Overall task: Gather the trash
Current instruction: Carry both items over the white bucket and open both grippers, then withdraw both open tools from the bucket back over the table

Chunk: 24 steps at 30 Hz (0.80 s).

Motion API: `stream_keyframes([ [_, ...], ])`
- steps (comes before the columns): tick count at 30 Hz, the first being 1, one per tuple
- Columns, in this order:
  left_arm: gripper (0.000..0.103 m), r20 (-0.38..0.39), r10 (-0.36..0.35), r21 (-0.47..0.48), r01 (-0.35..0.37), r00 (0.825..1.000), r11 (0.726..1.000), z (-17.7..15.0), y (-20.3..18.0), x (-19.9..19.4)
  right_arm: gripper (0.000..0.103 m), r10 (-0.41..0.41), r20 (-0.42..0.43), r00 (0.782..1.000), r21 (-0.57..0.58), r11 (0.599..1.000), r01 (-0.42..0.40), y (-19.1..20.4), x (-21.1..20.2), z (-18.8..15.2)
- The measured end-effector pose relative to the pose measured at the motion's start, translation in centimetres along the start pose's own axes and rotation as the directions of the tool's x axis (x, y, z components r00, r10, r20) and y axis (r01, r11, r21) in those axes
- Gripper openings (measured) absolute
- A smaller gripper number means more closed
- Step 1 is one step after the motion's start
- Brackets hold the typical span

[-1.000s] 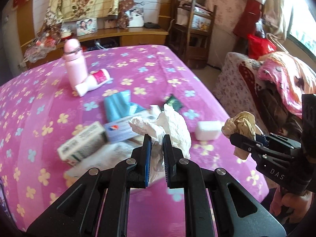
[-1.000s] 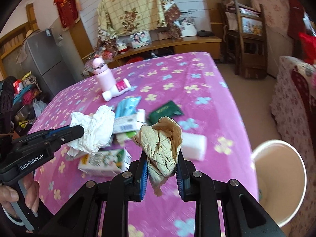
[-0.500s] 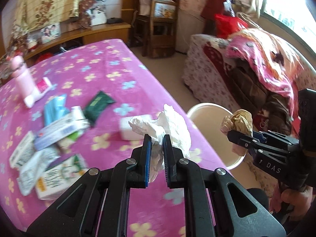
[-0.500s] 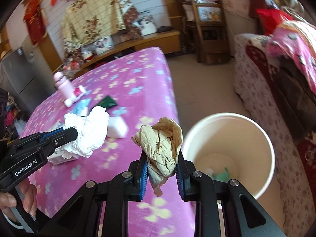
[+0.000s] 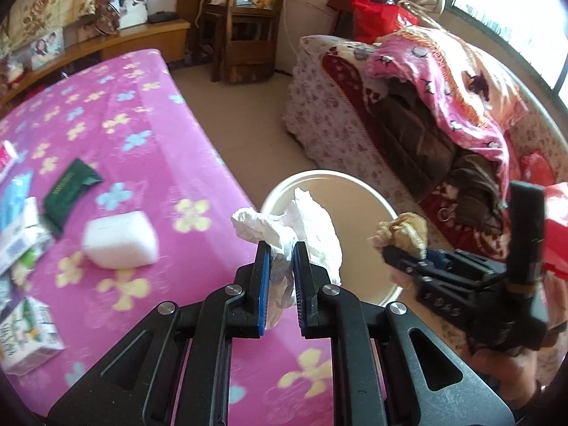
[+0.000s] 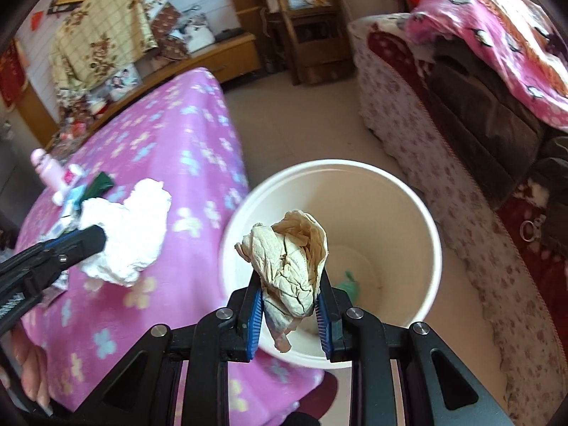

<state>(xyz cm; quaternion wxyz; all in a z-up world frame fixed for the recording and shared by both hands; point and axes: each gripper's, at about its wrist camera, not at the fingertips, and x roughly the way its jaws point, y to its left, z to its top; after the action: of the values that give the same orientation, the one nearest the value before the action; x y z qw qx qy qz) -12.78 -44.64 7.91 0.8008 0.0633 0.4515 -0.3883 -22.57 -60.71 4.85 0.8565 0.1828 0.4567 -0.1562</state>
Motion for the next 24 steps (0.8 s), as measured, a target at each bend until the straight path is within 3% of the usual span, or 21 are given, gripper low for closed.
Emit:
stream_keyframes([
  [1, 0.014, 0.002, -0.019, -0.007, 0.019, 1.000, 1.000, 0.1, -0.1, 0.3, 0.043, -0.018, -0.002, 1.000, 0.003, 1.000, 0.019, -0.1, 0.2, 0.0],
  [2, 0.018, -0.002, -0.043, -0.019, 0.042, 0.999, 0.999, 0.2, -0.2, 0.6, 0.048, -0.039, 0.001, 0.999, 0.011, 0.999, 0.039, -0.4, 0.4, 0.1],
  [6, 0.045, -0.009, -0.087, -0.072, 0.086, 0.996, 0.994, 0.3, 0.2, 1.2, 0.050, -0.047, 0.013, 0.999, 0.037, 0.998, 0.046, -1.5, 0.4, 0.1],
  [12, 0.045, -0.007, -0.067, -0.067, 0.066, 0.998, 0.996, -0.1, 0.6, 0.8, 0.050, -0.030, -0.008, 1.000, 0.049, 0.998, 0.031, -1.5, 0.8, -0.2],
  [24, 0.045, 0.027, 0.048, -0.054, -0.047, 0.998, 0.997, -1.3, 2.4, -1.7, 0.050, -0.002, 0.009, 1.000, 0.013, 1.000, 0.002, 1.5, -0.1, -0.3],
])
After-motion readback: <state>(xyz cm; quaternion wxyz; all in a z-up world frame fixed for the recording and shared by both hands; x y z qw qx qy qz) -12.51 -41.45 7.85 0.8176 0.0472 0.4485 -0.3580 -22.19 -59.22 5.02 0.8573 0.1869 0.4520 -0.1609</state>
